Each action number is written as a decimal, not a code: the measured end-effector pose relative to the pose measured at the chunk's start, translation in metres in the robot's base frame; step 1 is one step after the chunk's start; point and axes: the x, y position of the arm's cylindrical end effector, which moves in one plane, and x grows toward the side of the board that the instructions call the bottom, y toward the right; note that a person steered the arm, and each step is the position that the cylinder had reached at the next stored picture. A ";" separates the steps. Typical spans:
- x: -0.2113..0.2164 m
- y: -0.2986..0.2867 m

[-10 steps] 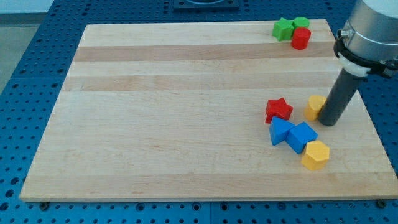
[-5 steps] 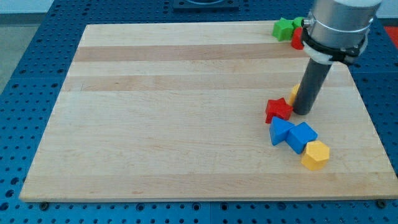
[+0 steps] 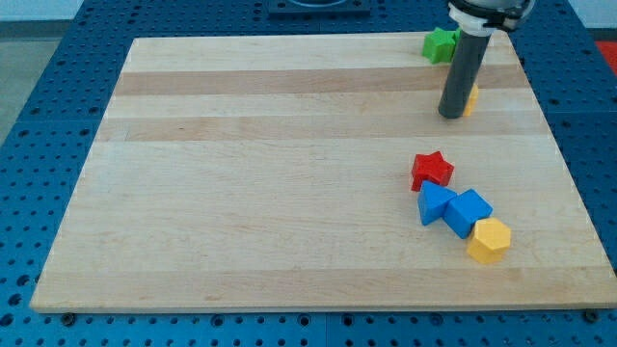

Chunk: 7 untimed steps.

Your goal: Slide yellow heart closer to the group of blocks

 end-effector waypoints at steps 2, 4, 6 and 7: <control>-0.030 0.000; 0.007 -0.001; 0.020 0.015; 0.004 0.024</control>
